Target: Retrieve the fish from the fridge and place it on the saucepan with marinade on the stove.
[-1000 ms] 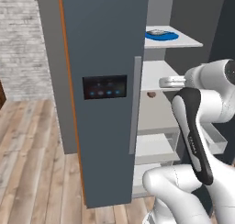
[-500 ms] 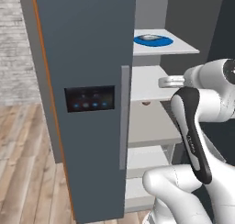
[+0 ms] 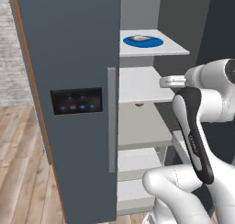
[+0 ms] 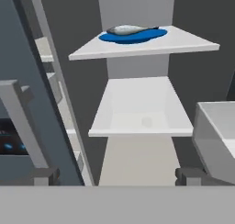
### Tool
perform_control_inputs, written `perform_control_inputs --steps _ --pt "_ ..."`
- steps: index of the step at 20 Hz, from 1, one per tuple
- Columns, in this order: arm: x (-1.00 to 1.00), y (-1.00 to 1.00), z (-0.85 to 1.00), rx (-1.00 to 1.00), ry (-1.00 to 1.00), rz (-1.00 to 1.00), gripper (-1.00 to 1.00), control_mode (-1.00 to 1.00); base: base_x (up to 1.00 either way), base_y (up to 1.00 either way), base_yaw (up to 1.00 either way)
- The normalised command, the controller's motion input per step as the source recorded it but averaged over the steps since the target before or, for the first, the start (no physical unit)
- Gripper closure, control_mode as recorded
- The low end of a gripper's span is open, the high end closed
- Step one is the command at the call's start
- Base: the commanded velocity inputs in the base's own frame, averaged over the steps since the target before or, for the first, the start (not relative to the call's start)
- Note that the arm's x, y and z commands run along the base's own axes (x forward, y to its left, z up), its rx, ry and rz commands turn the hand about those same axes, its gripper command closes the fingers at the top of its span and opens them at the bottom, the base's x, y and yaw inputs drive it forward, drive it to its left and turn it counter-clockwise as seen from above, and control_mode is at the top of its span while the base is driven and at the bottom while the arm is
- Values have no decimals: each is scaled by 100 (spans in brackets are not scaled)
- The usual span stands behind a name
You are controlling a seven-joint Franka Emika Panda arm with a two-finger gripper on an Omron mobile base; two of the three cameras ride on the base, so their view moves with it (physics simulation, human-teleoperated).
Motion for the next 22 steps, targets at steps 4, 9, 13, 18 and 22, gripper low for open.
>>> perform_control_inputs --steps 4,9,13,18,22 --pt "0 0 0 0 0 0 -100 100 99 -3 0" --pt "0 0 0 0 0 0 -100 100 100 0 0" --pt "0 0 0 0 0 0 -100 100 100 -8 0" --pt "0 0 0 0 0 0 -100 100 51 0 0" --pt "0 0 0 0 0 0 -100 100 0 0 0"
